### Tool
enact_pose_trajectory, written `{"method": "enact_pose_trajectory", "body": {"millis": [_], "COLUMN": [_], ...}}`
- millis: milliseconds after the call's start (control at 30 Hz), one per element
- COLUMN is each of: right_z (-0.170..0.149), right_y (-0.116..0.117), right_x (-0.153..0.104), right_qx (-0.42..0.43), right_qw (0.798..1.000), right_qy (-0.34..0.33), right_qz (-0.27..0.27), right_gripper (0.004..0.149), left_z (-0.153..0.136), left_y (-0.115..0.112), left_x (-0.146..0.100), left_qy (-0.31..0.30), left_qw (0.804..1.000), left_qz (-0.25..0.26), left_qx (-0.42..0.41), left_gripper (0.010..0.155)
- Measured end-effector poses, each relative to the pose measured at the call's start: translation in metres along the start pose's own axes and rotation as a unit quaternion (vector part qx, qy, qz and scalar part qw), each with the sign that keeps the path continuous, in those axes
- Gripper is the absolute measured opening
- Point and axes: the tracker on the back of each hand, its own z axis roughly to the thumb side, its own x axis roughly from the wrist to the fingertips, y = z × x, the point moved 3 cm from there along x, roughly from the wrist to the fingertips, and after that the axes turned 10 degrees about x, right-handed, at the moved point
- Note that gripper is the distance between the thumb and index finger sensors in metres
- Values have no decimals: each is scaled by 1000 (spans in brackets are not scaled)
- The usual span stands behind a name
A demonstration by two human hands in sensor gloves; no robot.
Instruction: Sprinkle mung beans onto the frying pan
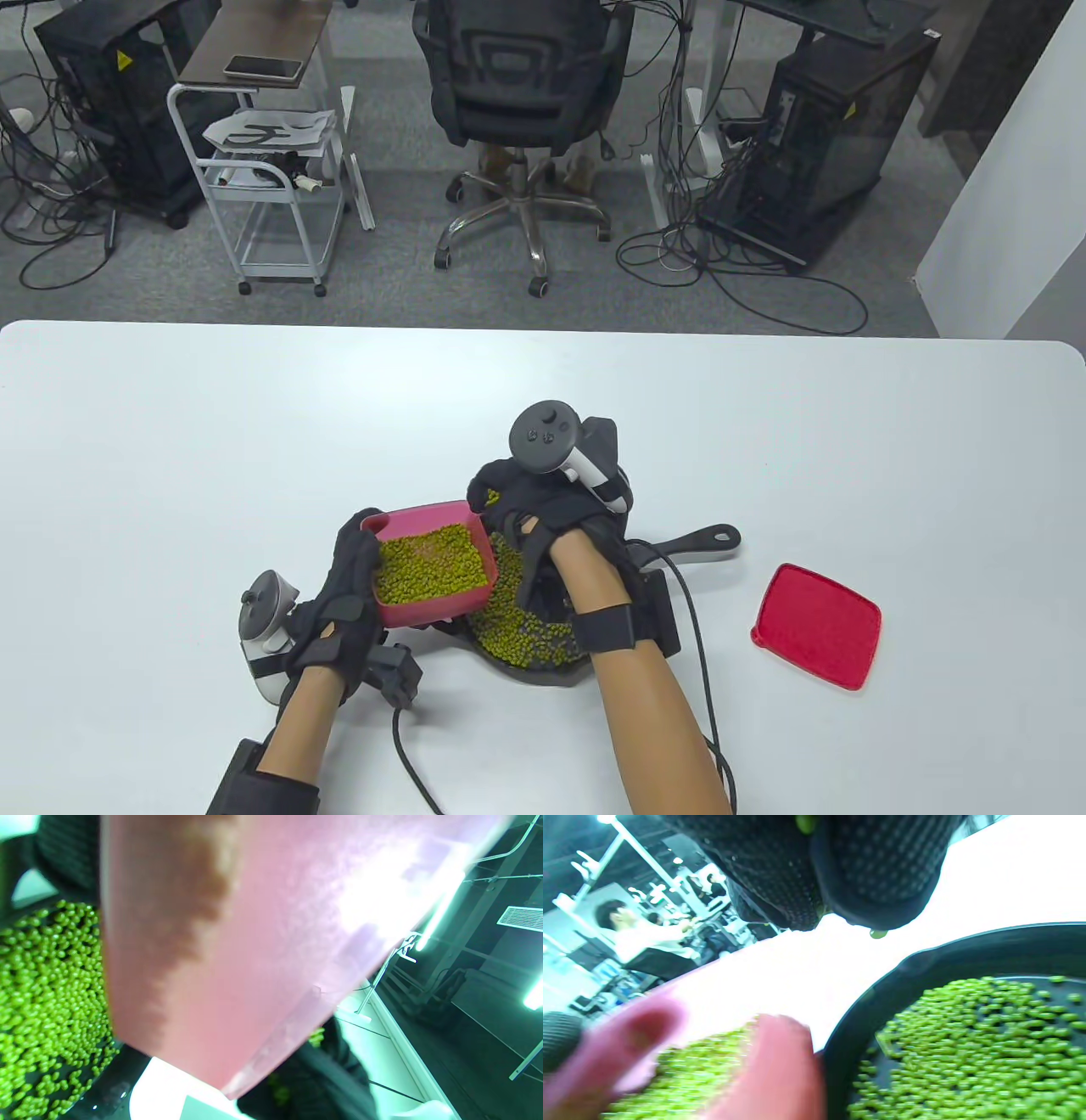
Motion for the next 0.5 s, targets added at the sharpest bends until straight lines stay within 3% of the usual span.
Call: {"method": "enact_pose_trajectory", "body": {"millis": [233,367,500], "right_z": [-39,-56,-70], "right_y": [7,4,1], "right_x": [18,24,24], "right_qx": [-44,-106,-145], "right_qw": [998,992,985], "right_qy": [49,55,77], "right_qz": [-14,-51,-45], "right_gripper": [36,36,36], "left_z": [0,0,0], "left_y": [5,5,5], "left_x": [0,0,0], "left_qy": [2,3,5], "left_qw": [1000,1000,1000], "left_qz": [6,6,7], "left_qx": [-2,-3,-1], "left_gripper": [70,70,70]}}
